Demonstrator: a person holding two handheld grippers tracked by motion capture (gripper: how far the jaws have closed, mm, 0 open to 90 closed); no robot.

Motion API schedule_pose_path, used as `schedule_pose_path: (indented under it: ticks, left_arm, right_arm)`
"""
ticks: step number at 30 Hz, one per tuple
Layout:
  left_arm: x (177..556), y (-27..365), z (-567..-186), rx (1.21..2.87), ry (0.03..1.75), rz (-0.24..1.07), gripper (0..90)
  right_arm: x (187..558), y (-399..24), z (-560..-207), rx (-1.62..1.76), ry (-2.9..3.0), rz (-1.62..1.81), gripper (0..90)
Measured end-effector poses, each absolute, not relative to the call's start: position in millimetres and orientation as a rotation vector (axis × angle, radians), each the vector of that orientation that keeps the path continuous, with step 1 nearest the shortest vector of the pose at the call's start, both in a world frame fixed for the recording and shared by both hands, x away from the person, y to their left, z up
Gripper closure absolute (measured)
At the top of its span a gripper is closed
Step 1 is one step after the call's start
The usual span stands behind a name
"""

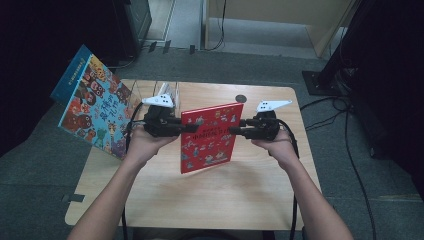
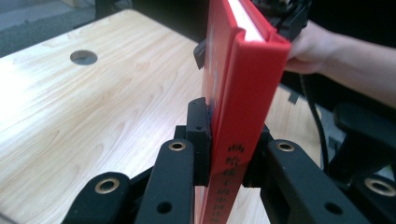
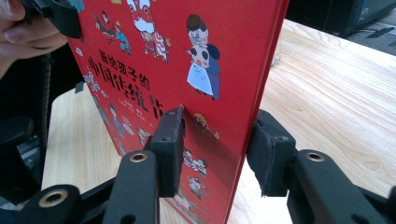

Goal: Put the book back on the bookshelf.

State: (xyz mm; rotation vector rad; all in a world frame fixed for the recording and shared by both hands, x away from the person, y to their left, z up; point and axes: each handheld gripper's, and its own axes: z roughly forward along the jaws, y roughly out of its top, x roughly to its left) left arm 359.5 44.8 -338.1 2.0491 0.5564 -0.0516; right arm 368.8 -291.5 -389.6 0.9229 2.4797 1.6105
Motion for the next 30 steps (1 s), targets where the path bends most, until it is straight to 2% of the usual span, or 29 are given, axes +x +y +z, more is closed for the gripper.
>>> schedule_pose_path:
  ticks: [7,21,30]
  left_arm:
    - [360,46,-340,2.101,0.548,-0.048,79.7]
    - [366,56,-346,2.163,0.604,-0.122,77.8]
    - [372,53,-335,2.229,0.630,-0.169,75.9]
  right_arm:
    - [370,-287,-394,0.928,2.512,1.584,58.5]
    - [368,-275,-394,0.909,2.500,1.571,58.2]
    - [365,-272,-394,0.891,2.499,1.567,57.9]
